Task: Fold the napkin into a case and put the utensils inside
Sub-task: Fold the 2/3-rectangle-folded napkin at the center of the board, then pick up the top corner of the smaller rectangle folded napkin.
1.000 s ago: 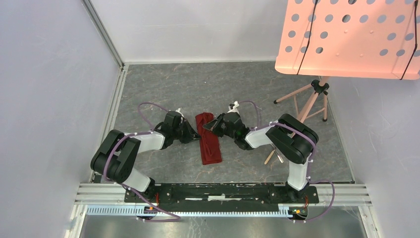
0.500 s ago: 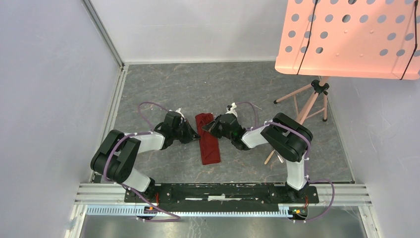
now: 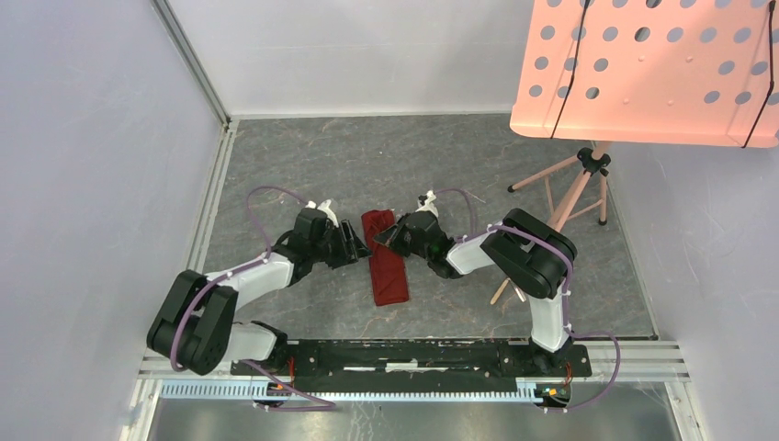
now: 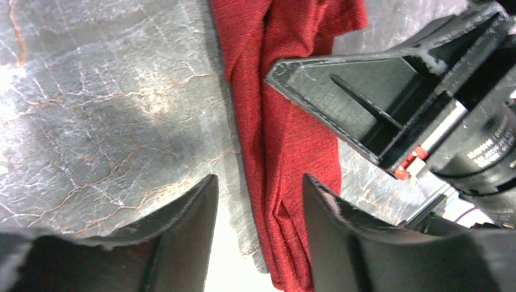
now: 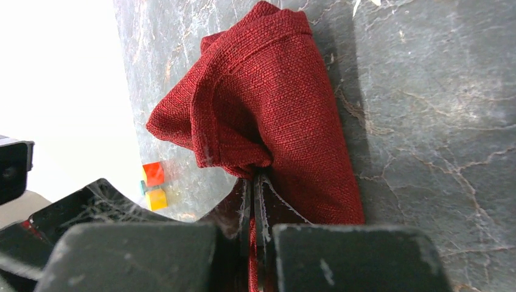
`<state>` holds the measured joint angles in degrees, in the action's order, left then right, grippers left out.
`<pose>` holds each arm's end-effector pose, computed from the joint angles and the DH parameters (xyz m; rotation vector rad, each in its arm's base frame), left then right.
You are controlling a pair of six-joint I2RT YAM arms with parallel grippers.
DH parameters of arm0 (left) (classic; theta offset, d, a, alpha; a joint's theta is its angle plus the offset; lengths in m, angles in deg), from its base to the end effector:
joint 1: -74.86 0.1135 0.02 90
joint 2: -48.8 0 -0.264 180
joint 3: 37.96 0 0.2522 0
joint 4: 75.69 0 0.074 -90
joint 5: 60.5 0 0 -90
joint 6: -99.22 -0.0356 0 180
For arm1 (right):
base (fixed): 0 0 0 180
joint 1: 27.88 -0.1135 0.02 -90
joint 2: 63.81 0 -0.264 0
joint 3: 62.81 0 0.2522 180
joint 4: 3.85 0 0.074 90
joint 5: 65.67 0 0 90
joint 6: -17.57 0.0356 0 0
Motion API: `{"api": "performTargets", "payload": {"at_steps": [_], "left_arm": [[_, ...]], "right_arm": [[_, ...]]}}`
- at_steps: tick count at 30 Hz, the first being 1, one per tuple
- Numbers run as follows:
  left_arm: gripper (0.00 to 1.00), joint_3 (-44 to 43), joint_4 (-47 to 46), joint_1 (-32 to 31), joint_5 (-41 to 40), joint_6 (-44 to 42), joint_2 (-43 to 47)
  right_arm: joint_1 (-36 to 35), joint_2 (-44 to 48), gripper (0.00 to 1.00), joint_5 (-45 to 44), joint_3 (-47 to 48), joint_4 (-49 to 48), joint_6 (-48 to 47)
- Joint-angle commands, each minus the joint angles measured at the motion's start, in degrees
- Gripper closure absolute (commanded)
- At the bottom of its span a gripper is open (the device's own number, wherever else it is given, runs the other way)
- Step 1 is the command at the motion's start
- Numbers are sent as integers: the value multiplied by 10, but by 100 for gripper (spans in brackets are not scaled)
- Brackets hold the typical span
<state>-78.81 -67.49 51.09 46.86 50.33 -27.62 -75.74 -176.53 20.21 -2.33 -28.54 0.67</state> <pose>0.2164 -0.1069 0.1487 -0.2134 2.4675 -0.8843 0.2525 0.2752 0.1070 0.5488 2.2228 1.1669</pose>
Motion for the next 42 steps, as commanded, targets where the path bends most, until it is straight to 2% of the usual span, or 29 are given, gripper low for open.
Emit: {"api": "performTargets", "payload": {"at_steps": [1,3,6,10,14,15,18,21,23,26,29,32,37,42], "left_arm": [[30,-17,30,-1,18,-79,24],[29,-30,36,-13,7,-82,9],[34,-48,43,-35,-14,-77,-18],[53,-65,53,-45,-48,-46,-65],[63,-68,53,-46,-64,-17,-93],[67,-65,49,-46,-67,-11,-94],[77,-53,33,-46,-68,8,-93],[83,-33,-3,-46,-55,38,-92],[86,-16,-31,-45,-45,62,-94],[90,18,-96,-46,-28,116,-96],[91,68,-203,-51,-22,203,-100],[91,92,-279,-83,-52,262,-109],[89,107,-321,-172,-159,327,-116],[85,125,-338,-194,-191,348,-123]], "right_arm": [[-2,-3,100,16,15,-19,-15],[-2,-1,100,20,16,-21,-14],[-2,4,100,21,15,-19,-16],[-2,4,100,29,18,-20,-17],[-3,0,99,40,22,-20,-22],[-2,1,96,58,23,-20,-27],[5,17,75,91,22,-8,-70],[19,51,54,140,24,38,-156],[32,73,47,198,21,58,-215],[43,114,43,254,6,119,-307],[44,152,42,299,-26,152,-382],[44,187,43,351,-80,143,-418],[43,237,49,392,-158,116,-441],[43,248,60,375,-202,125,-475]]}}
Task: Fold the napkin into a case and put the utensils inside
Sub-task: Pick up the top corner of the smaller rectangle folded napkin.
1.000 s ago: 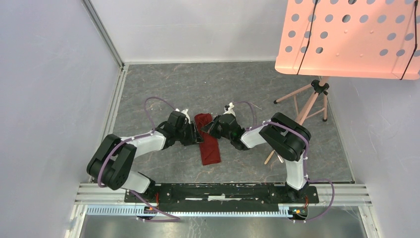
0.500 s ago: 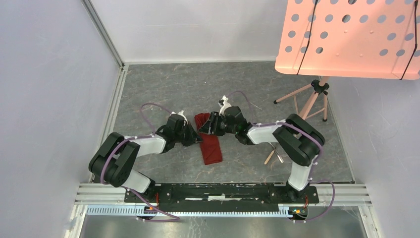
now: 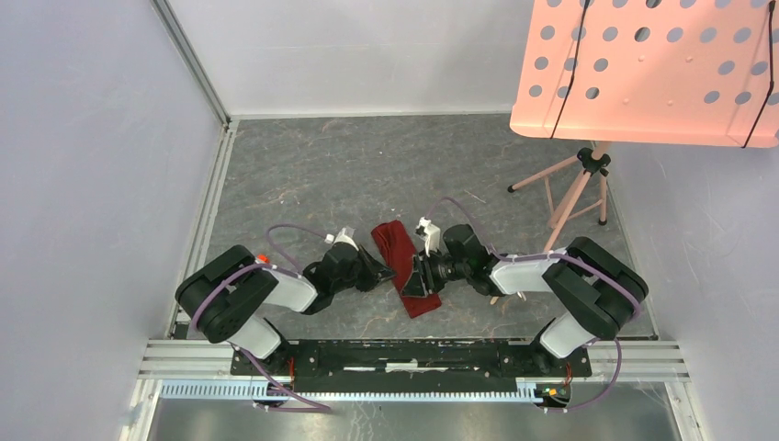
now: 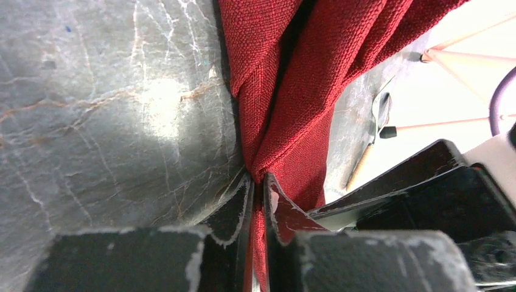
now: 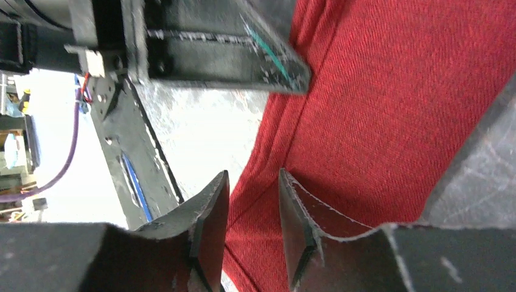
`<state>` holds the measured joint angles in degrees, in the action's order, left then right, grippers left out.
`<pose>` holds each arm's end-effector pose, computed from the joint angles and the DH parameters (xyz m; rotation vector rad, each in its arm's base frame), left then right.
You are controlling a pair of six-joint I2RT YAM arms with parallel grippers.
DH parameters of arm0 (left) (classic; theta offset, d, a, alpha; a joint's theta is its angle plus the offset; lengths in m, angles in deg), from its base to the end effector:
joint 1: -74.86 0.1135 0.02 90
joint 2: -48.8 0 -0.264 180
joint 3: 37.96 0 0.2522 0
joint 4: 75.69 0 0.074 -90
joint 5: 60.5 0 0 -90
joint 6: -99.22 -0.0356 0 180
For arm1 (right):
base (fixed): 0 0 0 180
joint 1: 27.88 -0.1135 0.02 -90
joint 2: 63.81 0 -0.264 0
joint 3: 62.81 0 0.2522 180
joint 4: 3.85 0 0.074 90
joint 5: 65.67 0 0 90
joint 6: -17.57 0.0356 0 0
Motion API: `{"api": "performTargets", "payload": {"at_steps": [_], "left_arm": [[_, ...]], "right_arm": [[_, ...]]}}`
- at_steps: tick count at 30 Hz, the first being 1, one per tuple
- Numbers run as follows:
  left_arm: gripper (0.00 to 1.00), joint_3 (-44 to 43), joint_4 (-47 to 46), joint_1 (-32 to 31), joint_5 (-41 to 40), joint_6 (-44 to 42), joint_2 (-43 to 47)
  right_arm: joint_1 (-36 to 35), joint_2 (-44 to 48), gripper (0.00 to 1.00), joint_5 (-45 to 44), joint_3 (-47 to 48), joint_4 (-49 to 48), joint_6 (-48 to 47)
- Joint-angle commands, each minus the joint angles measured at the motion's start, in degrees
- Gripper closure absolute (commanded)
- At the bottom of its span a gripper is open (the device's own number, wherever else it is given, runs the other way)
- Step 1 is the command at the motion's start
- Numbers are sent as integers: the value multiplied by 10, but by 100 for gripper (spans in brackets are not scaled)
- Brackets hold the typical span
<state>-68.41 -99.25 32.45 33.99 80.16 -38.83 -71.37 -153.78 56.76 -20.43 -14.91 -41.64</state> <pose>0.1731 -0.1619 0.1047 -0.5476 2.3602 -1.1370 0.1853 0.2021 0.1294 -0.6162 2.3515 1.2891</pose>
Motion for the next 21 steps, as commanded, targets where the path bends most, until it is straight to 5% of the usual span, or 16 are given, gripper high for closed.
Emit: {"api": "performTargets", "payload": {"at_steps": [1,6,11,21], "left_arm": [[83,23,-21,-7,-59,48,-7],[63,20,43,-6,-23,-5,56],[44,-1,220,14,-2,-77,167],[33,-7,453,120,35,-175,396]], "right_arm": [[0,22,61,1,-25,-7,-61],[-1,21,62,-28,-25,36,-109],[-3,52,55,-43,29,84,-133],[-4,14,34,-222,170,103,-153]]}}
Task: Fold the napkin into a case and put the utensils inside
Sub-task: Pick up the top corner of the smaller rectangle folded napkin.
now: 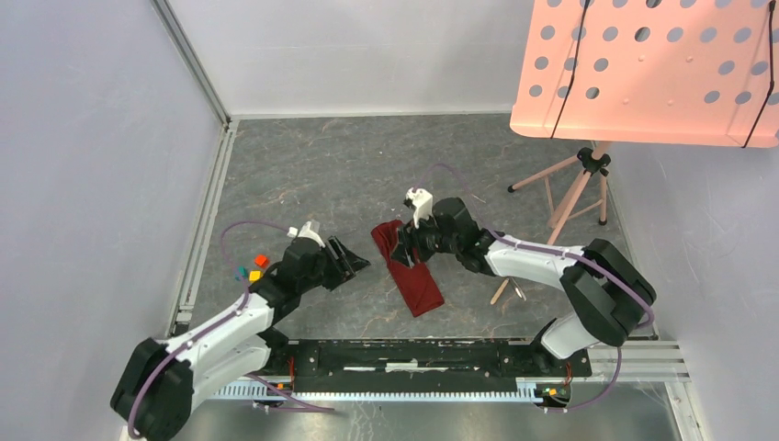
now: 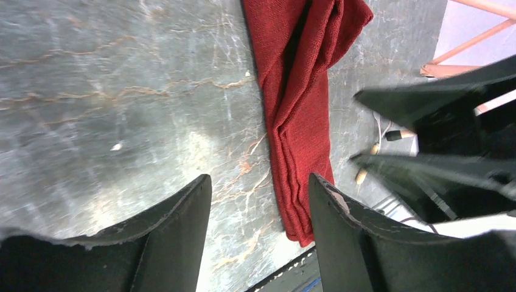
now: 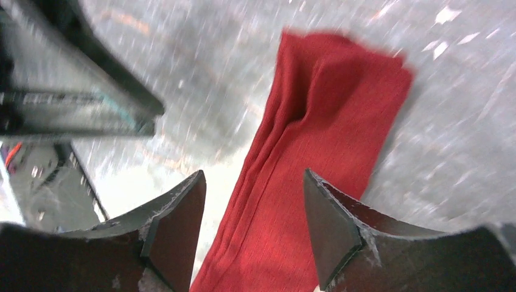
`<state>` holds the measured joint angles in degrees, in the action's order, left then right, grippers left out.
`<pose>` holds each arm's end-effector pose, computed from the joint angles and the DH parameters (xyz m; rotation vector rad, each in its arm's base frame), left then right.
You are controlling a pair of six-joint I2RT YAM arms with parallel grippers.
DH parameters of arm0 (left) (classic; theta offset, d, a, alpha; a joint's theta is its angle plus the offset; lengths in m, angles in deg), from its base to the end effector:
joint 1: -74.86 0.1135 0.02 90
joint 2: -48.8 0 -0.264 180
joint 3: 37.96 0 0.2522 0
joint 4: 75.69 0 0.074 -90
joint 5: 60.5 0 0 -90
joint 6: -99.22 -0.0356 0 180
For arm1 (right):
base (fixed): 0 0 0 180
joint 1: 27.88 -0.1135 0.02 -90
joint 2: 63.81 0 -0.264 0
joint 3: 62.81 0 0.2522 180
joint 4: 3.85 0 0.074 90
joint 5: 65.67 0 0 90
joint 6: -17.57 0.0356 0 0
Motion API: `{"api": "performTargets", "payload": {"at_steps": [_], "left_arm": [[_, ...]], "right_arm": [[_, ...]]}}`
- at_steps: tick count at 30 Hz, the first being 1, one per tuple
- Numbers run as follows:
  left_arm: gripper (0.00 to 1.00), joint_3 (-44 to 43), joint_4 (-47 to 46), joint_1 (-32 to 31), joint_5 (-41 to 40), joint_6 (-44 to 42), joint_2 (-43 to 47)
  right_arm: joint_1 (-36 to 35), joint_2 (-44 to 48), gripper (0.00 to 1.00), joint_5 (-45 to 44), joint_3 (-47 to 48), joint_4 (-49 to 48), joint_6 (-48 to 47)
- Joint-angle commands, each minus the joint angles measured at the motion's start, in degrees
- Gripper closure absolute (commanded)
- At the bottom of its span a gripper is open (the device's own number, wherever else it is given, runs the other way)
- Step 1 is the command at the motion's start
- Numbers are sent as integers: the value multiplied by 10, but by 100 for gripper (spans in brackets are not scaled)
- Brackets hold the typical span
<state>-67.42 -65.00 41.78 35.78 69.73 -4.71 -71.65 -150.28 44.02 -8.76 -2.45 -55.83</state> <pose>0.1514 -0.1033 0.1606 -0.4958 2.3185 -0.9933 0.2126 0.2203 0.1819 -0.7404 2.1655 0.9534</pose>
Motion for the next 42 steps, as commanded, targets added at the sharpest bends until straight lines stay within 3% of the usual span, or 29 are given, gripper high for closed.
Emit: {"api": "performTargets", "payload": {"at_steps": [1,12,23,27,37,42], "left_arm": [[33,-18,121,31,24,-76,64],[31,-15,168,38,39,-118,123],[26,-17,163,38,58,-131,127],[26,-20,172,38,53,-136,139],[26,-31,189,39,46,-145,146],[26,-35,192,39,44,-147,146]], "right_arm": [[-1,-32,34,-110,64,-29,-3],[-36,-101,35,-236,140,-26,61],[-90,-149,47,-353,206,37,50],[-109,-167,57,-400,234,69,42],[-140,-179,48,-467,256,96,18],[-140,-180,49,-468,248,91,18]]}}
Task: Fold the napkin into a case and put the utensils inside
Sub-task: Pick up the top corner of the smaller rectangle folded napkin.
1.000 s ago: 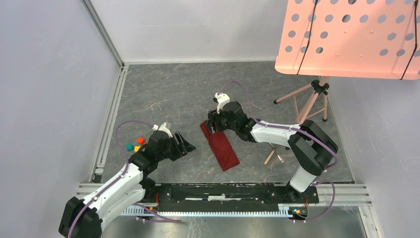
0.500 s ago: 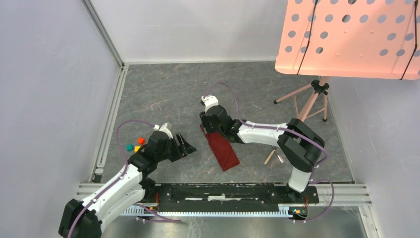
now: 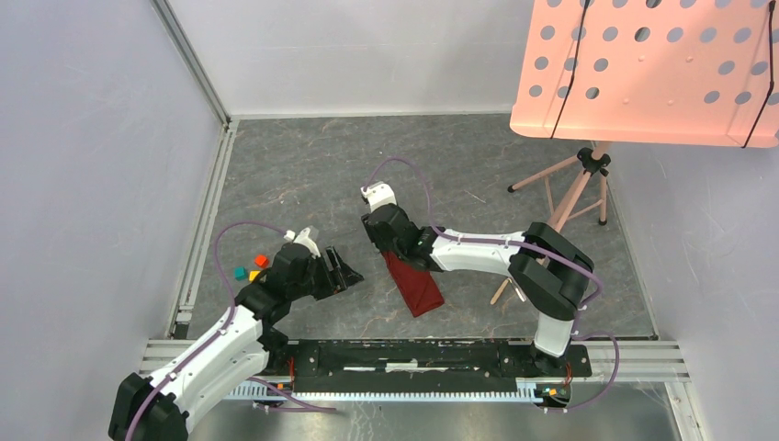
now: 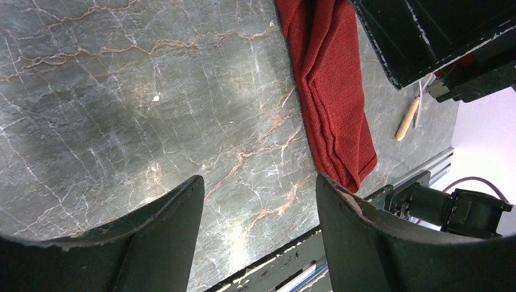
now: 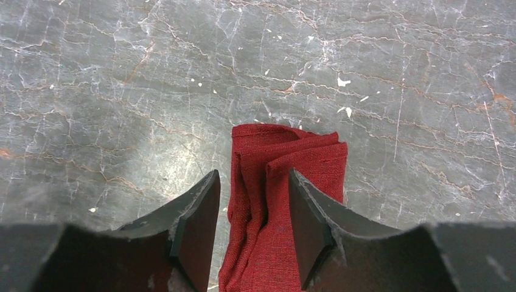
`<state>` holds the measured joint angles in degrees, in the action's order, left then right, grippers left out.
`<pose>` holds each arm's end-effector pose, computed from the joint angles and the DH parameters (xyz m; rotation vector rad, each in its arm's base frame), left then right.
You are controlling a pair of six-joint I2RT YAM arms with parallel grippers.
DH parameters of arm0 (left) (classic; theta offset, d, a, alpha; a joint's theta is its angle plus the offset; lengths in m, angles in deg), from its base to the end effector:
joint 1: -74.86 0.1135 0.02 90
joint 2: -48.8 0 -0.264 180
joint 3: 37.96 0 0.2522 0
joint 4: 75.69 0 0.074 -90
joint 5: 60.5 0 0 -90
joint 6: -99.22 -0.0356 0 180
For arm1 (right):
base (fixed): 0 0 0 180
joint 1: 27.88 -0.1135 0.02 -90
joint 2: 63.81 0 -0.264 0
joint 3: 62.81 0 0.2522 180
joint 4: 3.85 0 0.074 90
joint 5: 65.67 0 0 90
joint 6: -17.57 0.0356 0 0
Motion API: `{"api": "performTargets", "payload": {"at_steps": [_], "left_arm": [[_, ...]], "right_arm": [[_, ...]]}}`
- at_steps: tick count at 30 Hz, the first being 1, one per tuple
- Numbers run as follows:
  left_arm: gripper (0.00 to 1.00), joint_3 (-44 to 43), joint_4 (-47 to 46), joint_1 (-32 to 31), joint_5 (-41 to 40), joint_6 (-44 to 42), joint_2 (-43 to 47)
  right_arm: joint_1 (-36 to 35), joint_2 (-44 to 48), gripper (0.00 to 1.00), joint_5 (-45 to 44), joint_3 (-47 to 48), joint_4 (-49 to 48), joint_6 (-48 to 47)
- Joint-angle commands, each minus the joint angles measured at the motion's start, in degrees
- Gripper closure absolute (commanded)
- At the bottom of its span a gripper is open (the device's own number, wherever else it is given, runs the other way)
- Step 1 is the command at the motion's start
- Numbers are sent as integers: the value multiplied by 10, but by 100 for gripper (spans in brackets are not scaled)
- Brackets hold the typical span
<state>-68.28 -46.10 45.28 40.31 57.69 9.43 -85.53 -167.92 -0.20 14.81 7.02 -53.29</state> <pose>0.1272 -0.0799 0.1732 -0.2866 2.3890 -0.9044 0.2237 0.3255 0.1925 -0.4926 2.1139 0.2953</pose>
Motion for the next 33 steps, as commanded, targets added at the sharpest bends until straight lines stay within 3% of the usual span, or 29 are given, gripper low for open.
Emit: {"api": "performTargets", "payload": {"at_steps": [1,8,16,20,22,30,33], "left_arm": [[26,-30,7,4,-3,-30,5],[25,-86,60,4,-42,-77,2],[25,-104,49,4,-39,-76,-17],[25,-107,44,4,-38,-71,-21],[25,-111,47,4,-41,-73,-22],[24,-132,47,4,-47,-84,-49],[23,-140,28,4,-49,-88,-70]], "right_arm": [[-1,-3,50,-27,11,-5,-6],[-1,-4,57,-27,2,-25,-11],[-1,-13,49,-17,-1,-27,-12],[-1,-16,50,-14,-8,-35,-13],[-1,-16,53,-15,-10,-37,-14],[0,-1,79,-25,-29,-58,-20],[1,6,93,-20,-39,-69,-22]]}}
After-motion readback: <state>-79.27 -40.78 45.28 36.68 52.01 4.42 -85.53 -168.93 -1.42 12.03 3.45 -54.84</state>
